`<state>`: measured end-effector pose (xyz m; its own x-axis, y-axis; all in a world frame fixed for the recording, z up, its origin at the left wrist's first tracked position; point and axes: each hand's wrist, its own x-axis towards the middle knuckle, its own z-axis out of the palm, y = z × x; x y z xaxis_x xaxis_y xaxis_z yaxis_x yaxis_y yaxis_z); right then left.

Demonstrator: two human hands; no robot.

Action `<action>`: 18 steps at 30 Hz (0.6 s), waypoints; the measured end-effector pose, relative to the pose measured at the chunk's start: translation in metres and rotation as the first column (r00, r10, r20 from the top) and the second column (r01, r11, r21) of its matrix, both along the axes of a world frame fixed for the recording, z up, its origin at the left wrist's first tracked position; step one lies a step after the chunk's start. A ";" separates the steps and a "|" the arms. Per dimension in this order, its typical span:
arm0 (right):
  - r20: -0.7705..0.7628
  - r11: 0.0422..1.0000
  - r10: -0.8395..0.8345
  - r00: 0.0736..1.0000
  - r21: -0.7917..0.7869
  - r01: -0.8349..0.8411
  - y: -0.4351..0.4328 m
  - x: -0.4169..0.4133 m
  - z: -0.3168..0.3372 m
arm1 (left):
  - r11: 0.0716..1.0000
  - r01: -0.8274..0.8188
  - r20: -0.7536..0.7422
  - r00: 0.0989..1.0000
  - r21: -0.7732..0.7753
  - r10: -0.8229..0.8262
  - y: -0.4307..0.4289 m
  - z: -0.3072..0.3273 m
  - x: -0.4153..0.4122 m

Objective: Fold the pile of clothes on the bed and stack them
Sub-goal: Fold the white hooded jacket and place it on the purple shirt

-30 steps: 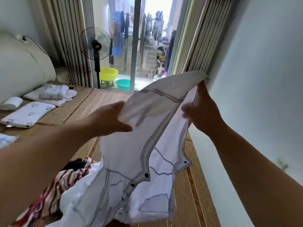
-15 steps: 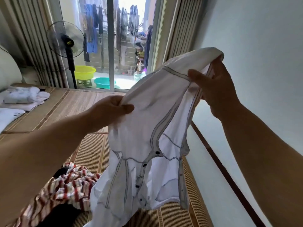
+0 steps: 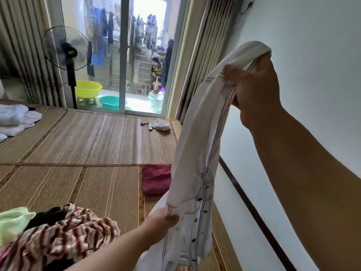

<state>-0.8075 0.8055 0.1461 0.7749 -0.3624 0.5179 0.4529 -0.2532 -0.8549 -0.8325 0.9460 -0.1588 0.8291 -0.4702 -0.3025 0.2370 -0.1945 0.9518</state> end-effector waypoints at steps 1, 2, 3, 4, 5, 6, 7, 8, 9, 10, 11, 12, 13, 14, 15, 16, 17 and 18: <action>0.005 1.000 -0.005 1.000 -0.007 0.005 -0.001 0.000 0.001 | 0.996 0.024 -0.106 0.994 -0.090 -0.034 0.003 0.005 0.001; 0.004 1.000 -0.013 1.000 -0.015 0.013 -0.003 -0.001 -0.001 | 0.983 0.037 -0.218 0.973 -0.182 -0.077 0.009 0.010 0.003; 0.000 1.000 -0.019 1.000 -0.016 0.019 -0.005 0.000 -0.002 | 0.963 0.045 -0.314 0.940 -0.265 -0.131 0.016 0.016 0.004; -0.008 1.000 -0.024 1.000 -0.009 0.024 -0.008 0.001 -0.006 | 0.943 0.059 -0.378 0.906 -0.329 -0.189 0.023 0.022 0.004; -0.019 0.999 -0.033 0.999 0.000 0.033 -0.011 0.003 -0.010 | 0.928 0.086 -0.408 0.881 -0.362 -0.241 0.030 0.029 0.005; -0.032 0.999 -0.045 0.998 0.004 0.045 -0.014 0.005 -0.014 | 0.916 0.118 -0.419 0.862 -0.383 -0.286 0.036 0.035 0.005; -0.047 0.998 -0.059 0.997 0.009 0.059 -0.018 0.008 -0.020 | 0.905 0.144 -0.421 0.848 -0.401 -0.322 0.041 0.038 0.006; -0.060 0.997 -0.074 0.995 0.020 0.075 -0.021 0.012 -0.026 | 0.895 0.161 -0.421 0.838 -0.416 -0.347 0.044 0.041 0.006; -0.072 0.995 -0.090 0.993 0.034 0.092 -0.023 0.016 -0.034 | 0.889 0.171 -0.424 0.830 -0.424 -0.362 0.048 0.041 0.007; -0.083 0.993 -0.107 0.991 0.046 0.111 -0.027 0.021 -0.042 | 0.890 0.176 -0.435 0.822 -0.420 -0.368 0.050 0.039 0.009; -0.092 0.991 -0.123 0.988 0.046 0.128 -0.030 0.024 -0.051 | 0.898 0.183 -0.445 0.818 -0.400 -0.365 0.051 0.038 0.011; -0.106 0.990 -0.136 0.985 0.033 0.140 -0.033 0.029 -0.062 | 0.916 0.184 -0.460 0.819 -0.357 -0.343 0.052 0.035 0.014; -0.123 0.989 -0.147 0.982 0.009 0.149 -0.036 0.034 -0.073 | 0.941 0.168 -0.472 0.831 -0.292 -0.295 0.051 0.030 0.017; -0.145 0.988 -0.153 0.977 -0.015 0.152 -0.040 0.040 -0.086 | 0.969 0.129 -0.484 0.847 -0.212 -0.219 0.050 0.023 0.021; -0.172 0.988 -0.153 0.973 -0.031 0.150 -0.043 0.047 -0.102 | 0.990 0.071 -0.491 0.863 -0.124 -0.123 0.047 0.014 0.025; -0.199 0.989 -0.148 0.969 -0.041 0.143 -0.047 0.052 -0.118 | 1.000 0.004 -0.479 0.878 -0.030 -0.017 0.043 0.005 0.028; -0.234 0.990 -0.144 0.961 -0.049 0.136 -0.051 0.059 -0.136 | 0.996 -0.062 -0.440 0.894 0.065 0.084 0.039 -0.008 0.032; -0.270 0.989 -0.144 0.952 -0.057 0.133 -0.055 0.066 -0.154 | 0.981 -0.110 -0.364 0.917 0.161 0.162 0.034 -0.022 0.037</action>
<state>-0.7420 0.7503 -0.0083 0.8320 -0.4605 0.3094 0.1621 -0.3316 -0.9294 -0.7954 0.9802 -0.1807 0.6962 -0.2941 -0.6548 0.6032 -0.2549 0.7558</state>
